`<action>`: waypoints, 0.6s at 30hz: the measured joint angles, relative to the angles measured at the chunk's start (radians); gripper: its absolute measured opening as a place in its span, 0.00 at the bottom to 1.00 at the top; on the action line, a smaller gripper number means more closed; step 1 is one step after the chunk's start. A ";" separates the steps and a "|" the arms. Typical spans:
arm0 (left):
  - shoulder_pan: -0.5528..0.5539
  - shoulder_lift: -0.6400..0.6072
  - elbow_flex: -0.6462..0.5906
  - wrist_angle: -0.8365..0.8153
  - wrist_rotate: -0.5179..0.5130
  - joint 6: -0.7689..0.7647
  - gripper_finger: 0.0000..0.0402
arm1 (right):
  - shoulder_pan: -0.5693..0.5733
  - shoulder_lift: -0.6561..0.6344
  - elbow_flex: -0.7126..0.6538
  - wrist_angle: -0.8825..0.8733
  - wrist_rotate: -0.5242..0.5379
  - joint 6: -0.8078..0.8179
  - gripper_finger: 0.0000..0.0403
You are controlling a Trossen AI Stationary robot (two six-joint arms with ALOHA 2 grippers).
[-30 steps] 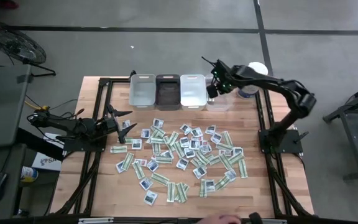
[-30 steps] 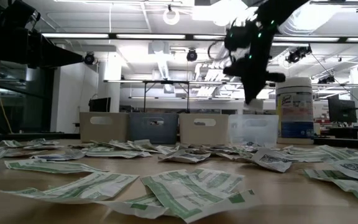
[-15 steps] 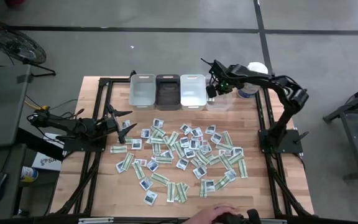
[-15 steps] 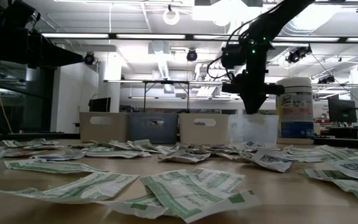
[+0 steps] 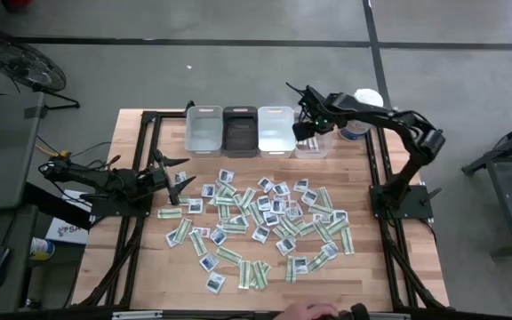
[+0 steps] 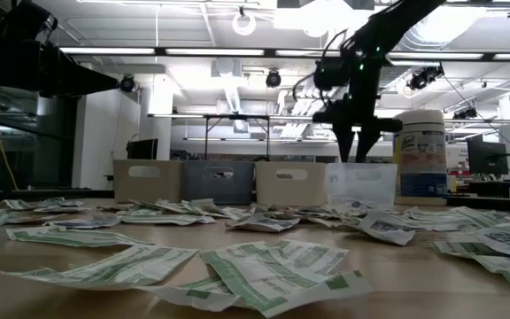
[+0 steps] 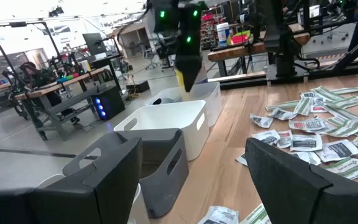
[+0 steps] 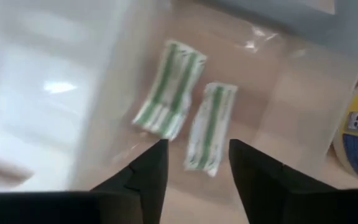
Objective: Pick & Place First Aid Supplies
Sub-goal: Put the green bandage into the transparent bin
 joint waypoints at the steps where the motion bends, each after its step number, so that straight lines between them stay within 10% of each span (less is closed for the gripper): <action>1: 0.000 0.000 0.000 0.000 0.000 0.000 0.70 | 0.010 -0.021 0.000 -0.011 -0.002 0.000 0.42; 18: 0.000 0.000 0.000 0.000 0.000 0.000 0.70 | 0.234 -0.297 -0.294 -0.135 -0.135 0.223 0.36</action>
